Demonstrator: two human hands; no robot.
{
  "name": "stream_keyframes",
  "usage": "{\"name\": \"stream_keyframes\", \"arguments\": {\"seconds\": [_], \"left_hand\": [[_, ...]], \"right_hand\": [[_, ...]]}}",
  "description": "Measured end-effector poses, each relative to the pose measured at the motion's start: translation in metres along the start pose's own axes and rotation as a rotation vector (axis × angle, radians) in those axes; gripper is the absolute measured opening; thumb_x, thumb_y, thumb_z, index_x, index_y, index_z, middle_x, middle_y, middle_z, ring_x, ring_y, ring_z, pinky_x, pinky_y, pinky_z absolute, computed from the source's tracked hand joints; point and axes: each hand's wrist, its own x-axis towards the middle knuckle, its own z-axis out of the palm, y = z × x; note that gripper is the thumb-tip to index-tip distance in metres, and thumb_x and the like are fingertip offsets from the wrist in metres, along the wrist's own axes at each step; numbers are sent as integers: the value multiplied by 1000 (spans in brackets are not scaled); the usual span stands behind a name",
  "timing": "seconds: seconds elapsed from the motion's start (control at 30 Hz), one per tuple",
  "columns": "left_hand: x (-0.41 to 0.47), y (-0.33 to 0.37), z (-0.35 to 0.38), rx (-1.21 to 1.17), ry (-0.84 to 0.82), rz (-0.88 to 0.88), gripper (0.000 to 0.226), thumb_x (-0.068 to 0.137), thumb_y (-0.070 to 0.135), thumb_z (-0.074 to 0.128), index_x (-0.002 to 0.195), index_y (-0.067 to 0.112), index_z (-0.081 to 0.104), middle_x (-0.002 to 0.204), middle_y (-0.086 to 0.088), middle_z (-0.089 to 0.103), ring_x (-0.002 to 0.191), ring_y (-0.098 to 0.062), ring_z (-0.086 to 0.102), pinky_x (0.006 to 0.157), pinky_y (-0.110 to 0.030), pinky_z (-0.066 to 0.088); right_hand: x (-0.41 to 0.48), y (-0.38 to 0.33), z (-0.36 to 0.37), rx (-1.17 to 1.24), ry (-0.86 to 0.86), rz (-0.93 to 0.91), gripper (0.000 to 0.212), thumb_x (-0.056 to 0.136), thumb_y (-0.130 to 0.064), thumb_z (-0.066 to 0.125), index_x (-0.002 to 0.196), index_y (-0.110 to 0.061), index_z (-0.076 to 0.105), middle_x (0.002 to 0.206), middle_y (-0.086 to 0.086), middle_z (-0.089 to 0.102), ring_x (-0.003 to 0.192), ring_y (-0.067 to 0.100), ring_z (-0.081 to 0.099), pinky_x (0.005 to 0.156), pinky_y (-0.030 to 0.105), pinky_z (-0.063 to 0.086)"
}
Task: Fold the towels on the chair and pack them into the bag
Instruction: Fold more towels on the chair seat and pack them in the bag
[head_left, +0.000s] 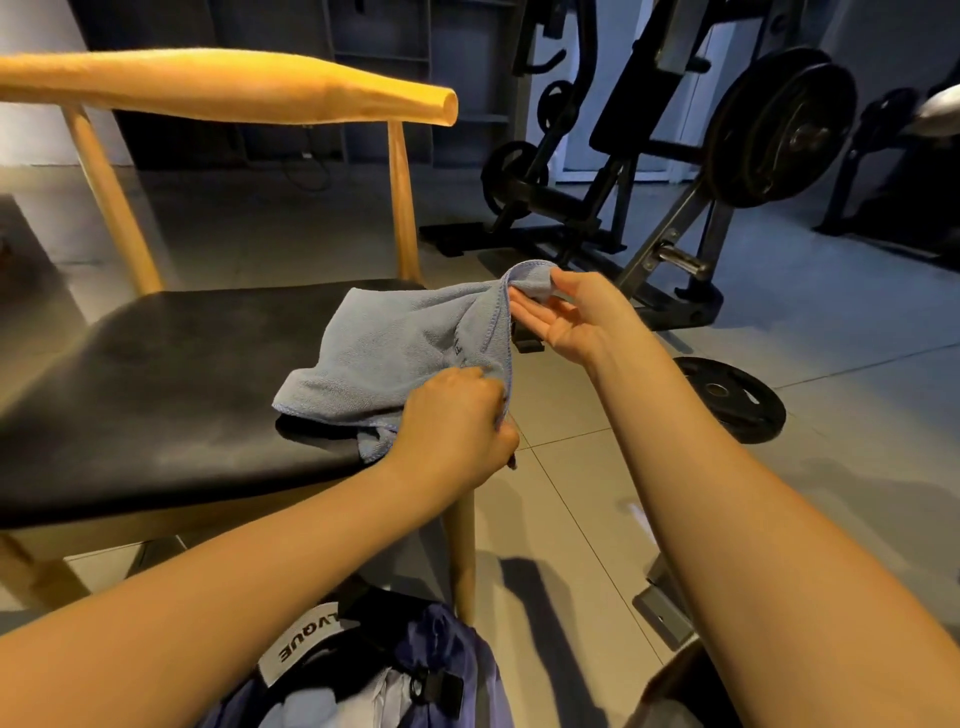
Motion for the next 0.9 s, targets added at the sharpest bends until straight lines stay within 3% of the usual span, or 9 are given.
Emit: {"name": "stream_keyframes", "arguments": {"seconds": [0.07,0.17,0.27,0.37,0.53,0.63,0.77,0.9], "left_hand": [[-4,-8,-16,-132,-27,-48,22,82,28,70,67,13,61,70,-1,60,69,-20,57,60,-35,49],[-8,-21,-45,-326,-20,-158,20,80,25,76,64,19,65,59,6,57,56,-9,52,52,-21,35],[-3,-37,-82,-462,-27,-235,15,77,16,74,63,19,70,54,5,62,49,-4,53,54,-16,38],[0,-61,-125,-525,-50,-261,15,78,9,72,63,14,74,63,-5,71,56,-7,53,59,-24,44],[-8,-104,-184,-511,-25,-197,12,88,4,72,76,6,74,67,-5,72,57,-6,61,58,-16,51],[-15,-126,-200,-497,37,-161,12,91,12,74,79,8,74,72,-5,73,62,-8,64,63,-14,53],[-21,-147,-216,-515,76,-129,15,88,30,74,84,16,76,80,2,74,76,-14,69,72,-22,58],[-24,-157,-230,-428,180,-125,22,85,42,72,82,20,75,79,9,73,76,-11,69,63,-24,59]], "right_hand": [[-1,-4,-4,16,-2,-12,23,103,-11,54,123,0,56,111,30,68,101,40,73,90,50,60],[-4,-7,-5,21,3,-38,32,103,-12,57,133,-1,55,116,28,68,96,38,75,86,49,61],[-7,-13,-3,15,19,-121,32,104,-11,55,134,-1,54,112,23,68,97,36,75,88,48,61],[-12,-23,4,32,32,-224,31,101,-5,56,132,0,56,112,21,69,91,33,77,82,46,63],[-27,-34,35,-162,-15,-414,30,97,-2,55,126,5,61,116,20,70,92,29,77,80,40,63],[-39,-40,56,-301,-14,-531,23,100,-2,54,121,3,62,109,14,68,83,17,77,74,32,63],[-56,-47,77,-314,-8,-594,13,102,-9,53,106,-8,66,105,15,72,85,25,77,74,36,63],[-67,-56,102,-453,50,-667,16,102,-13,53,103,-13,68,81,2,67,62,10,67,57,25,54]]}}
